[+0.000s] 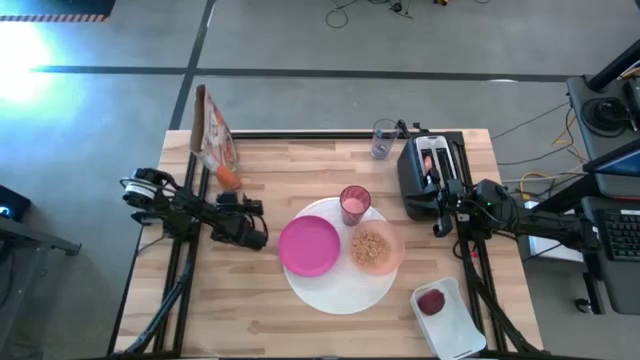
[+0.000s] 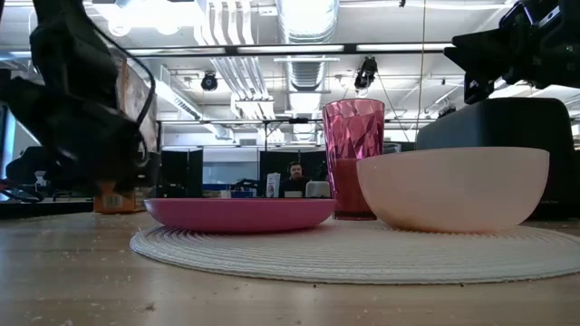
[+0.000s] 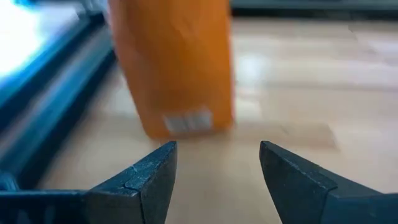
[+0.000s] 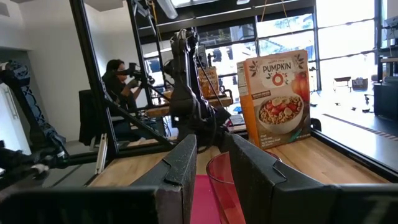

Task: Arrange a breakfast setting
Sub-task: Put the toasted bread on the pink plate

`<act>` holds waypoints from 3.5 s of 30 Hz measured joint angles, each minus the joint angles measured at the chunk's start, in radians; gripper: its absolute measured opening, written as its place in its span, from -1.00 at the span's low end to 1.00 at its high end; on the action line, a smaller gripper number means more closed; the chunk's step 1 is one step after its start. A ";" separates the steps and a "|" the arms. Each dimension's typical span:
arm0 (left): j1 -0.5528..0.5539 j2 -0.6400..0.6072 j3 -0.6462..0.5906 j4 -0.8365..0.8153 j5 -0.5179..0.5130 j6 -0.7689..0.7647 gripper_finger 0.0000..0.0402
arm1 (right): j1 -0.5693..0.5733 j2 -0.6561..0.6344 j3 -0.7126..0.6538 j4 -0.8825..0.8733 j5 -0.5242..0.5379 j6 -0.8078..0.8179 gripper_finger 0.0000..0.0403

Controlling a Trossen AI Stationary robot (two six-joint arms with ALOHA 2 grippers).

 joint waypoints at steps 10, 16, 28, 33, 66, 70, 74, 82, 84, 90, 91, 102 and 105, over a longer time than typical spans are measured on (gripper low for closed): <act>-0.209 -0.028 0.212 -0.037 0.119 0.172 0.06 | 0.000 0.000 0.000 0.000 0.000 0.000 -0.57; -0.287 -0.021 0.310 -0.017 -0.069 0.390 0.06 | 0.000 0.000 0.000 0.000 0.000 0.000 -0.57; -0.386 -0.010 0.429 0.070 -0.129 0.578 0.06 | 0.000 0.000 0.000 0.000 0.000 0.000 -0.57; -0.389 -0.010 0.509 0.034 -0.034 0.782 0.06 | 0.000 0.000 0.000 0.000 0.000 0.000 -0.57; -0.250 -0.311 0.196 0.697 -0.290 1.736 0.06 | 0.000 0.002 0.000 0.032 0.000 0.032 -0.57; -0.220 -0.395 0.132 0.774 -0.327 1.801 0.06 | 0.000 0.002 0.000 0.043 0.001 0.067 -0.57; -0.201 -0.471 0.095 0.800 -0.296 1.799 0.06 | 0.000 0.002 0.000 0.101 0.001 0.111 -0.57; -0.200 -0.504 0.077 0.827 -0.141 1.872 0.06 | -0.001 0.009 0.153 -0.199 0.198 0.289 -0.57; -0.200 -0.489 0.077 0.850 -0.108 1.903 0.06 | 0.000 0.030 0.241 -0.424 0.269 0.276 -0.57; -0.200 -0.463 0.095 0.870 -0.096 1.959 0.06 | 0.000 0.132 0.491 -0.938 0.610 0.371 -0.57; -0.199 -0.464 0.096 0.870 -0.102 1.969 0.06 | 0.000 0.147 0.520 -0.987 0.631 0.382 -0.57; -0.193 -0.495 0.091 0.849 -0.124 2.038 0.06 | 0.000 0.341 0.671 -1.144 0.647 0.578 -0.57; -0.193 -0.500 0.091 0.825 -0.123 2.040 0.06 | 0.000 0.414 0.698 -1.200 0.650 0.619 -0.57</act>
